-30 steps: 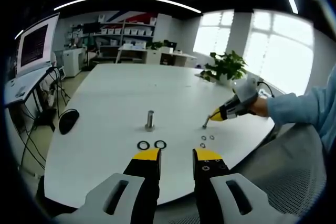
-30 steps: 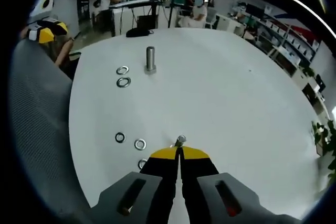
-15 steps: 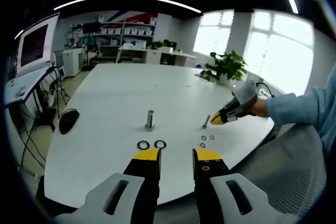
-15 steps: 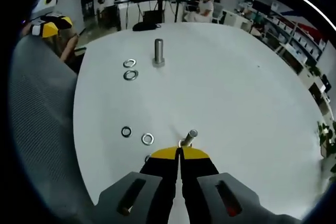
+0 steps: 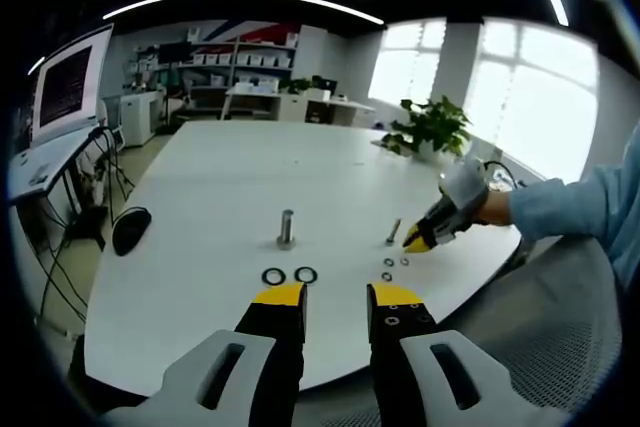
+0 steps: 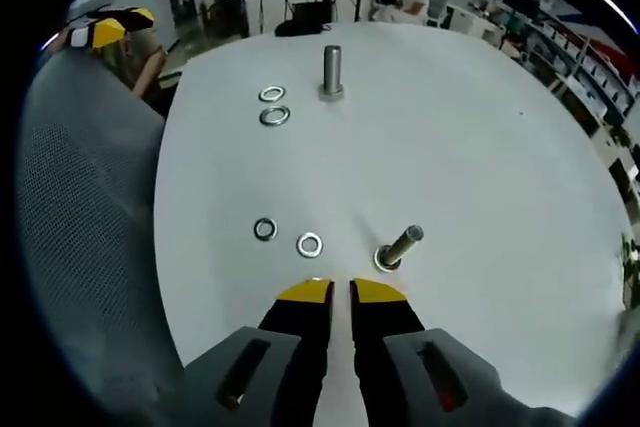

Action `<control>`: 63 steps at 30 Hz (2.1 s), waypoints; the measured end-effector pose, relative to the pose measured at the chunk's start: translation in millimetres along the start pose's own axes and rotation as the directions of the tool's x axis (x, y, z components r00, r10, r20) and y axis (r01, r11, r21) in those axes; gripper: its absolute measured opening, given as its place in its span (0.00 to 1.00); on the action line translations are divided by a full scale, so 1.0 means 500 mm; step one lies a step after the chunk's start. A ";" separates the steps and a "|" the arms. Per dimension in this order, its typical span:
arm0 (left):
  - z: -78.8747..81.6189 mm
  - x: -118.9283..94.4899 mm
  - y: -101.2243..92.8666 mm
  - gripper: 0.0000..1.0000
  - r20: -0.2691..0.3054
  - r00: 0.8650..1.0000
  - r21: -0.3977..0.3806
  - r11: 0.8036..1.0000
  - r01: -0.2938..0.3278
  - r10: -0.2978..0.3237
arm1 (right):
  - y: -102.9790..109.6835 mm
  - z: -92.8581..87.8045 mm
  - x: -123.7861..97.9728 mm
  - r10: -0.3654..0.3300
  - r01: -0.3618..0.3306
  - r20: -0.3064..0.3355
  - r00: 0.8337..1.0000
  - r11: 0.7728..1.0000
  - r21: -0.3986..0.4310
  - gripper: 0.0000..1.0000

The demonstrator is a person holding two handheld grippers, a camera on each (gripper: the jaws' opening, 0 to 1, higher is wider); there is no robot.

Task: Place the washer onto the threaded stud by aligning its center hole with the stud, sliding it down to the base, and recovering from edge contact or off-axis alignment until the washer reaches the visible bottom stop.

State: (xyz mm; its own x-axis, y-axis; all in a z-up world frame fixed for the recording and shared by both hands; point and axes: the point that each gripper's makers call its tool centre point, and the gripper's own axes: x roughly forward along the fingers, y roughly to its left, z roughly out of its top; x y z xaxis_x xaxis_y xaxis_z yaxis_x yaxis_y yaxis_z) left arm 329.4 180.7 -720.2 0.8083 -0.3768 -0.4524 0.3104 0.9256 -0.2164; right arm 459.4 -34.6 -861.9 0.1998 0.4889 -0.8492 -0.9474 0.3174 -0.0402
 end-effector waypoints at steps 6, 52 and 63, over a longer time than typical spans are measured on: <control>0.000 0.000 0.000 0.21 -0.002 1.000 0.008 1.000 -0.002 0.002 | 0.025 -0.001 0.006 0.066 -0.066 0.002 0.998 0.997 0.028 0.12; 0.002 0.000 -0.001 0.21 0.005 1.000 -0.002 1.000 0.003 -0.003 | 0.011 0.006 0.003 0.004 -0.004 -0.011 1.000 0.999 -0.046 0.14; 0.001 0.000 -0.001 0.21 0.004 1.000 -0.003 1.000 0.002 -0.002 | -0.028 0.017 -0.022 -0.065 0.065 0.029 0.997 0.998 -0.012 0.14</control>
State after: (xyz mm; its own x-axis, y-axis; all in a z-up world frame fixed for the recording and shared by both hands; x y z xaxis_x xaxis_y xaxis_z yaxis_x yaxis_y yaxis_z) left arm 329.6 180.4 -719.5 0.8097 -0.3786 -0.4483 0.3104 0.9247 -0.2203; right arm 472.3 -37.5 -847.3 0.2682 0.4906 -0.8291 -0.9353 0.3388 -0.1021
